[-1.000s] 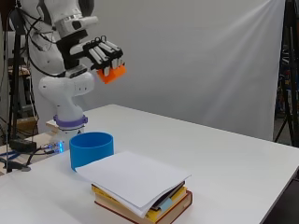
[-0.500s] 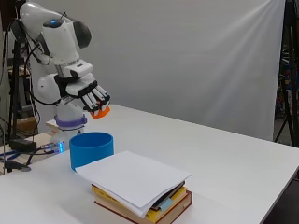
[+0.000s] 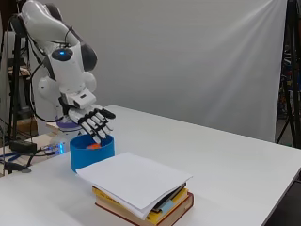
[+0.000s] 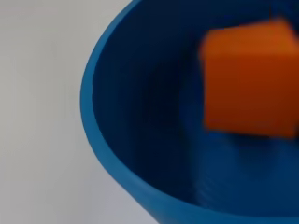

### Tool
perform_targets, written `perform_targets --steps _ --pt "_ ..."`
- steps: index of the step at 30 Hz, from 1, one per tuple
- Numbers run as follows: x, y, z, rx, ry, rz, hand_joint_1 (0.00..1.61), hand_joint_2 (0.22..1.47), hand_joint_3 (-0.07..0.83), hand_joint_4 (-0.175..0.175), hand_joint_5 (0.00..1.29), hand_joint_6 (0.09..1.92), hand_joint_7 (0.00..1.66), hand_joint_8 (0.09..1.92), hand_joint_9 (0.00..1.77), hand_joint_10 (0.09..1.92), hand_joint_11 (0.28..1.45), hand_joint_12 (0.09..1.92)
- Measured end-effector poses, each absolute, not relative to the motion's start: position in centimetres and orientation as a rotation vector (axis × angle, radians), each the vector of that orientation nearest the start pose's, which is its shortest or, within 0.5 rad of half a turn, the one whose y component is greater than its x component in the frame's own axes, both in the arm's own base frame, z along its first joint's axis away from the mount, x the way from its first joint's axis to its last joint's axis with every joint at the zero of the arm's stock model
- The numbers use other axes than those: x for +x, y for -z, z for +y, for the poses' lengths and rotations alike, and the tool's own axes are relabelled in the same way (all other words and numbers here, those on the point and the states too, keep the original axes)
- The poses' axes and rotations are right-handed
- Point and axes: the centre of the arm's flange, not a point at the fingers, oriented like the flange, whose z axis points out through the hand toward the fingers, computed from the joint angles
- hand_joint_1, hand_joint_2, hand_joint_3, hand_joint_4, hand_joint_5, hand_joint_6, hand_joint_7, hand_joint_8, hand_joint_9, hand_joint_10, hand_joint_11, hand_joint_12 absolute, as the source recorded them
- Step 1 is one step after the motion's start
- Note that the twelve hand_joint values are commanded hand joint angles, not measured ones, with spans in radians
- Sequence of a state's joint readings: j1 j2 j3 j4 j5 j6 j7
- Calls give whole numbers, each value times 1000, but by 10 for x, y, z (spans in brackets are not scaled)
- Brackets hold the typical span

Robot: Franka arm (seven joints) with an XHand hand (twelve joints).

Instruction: Teleoperate dual arm-hand system to pick and place objects

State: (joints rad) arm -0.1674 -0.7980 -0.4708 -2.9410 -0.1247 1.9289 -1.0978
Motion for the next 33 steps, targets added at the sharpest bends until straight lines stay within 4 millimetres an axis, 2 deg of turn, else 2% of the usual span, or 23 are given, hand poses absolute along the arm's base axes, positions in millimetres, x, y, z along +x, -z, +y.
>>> perform_targets --steps 1,5,9,12,14,19,23,26,29,33 --pt "228 -335 -134 -2663 -50 -919 23 859 -4 -20 6 87 16 87 165 93 421 87" --pt "241 -355 -123 -2760 -42 -844 39 951 10 47 182 87 191 87 362 87 480 87" --pt "258 -396 -115 -2791 55 -928 114 981 4 65 219 87 264 87 409 87 492 87" --pt "275 -445 -117 -2810 155 -962 125 991 3 68 247 87 338 87 450 87 498 87" --pt "283 -482 -108 -2825 206 -1009 134 1002 5 71 272 87 363 87 467 87 497 87" --pt "296 -574 -66 -2856 306 -1108 138 1032 12 86 275 87 368 87 494 87 500 87" --pt "303 -624 -34 -2861 342 -1188 153 1044 11 95 258 87 339 87 477 87 477 87" --pt "316 -634 -16 -2848 319 -1222 167 1057 12 100 251 87 327 87 458 87 466 87" --pt "328 -627 -14 -2818 298 -1207 176 1063 11 99 246 87 325 87 452 87 464 87" --pt "330 -624 -14 -2807 296 -1201 190 1070 10 96 252 87 330 87 456 87 466 87"
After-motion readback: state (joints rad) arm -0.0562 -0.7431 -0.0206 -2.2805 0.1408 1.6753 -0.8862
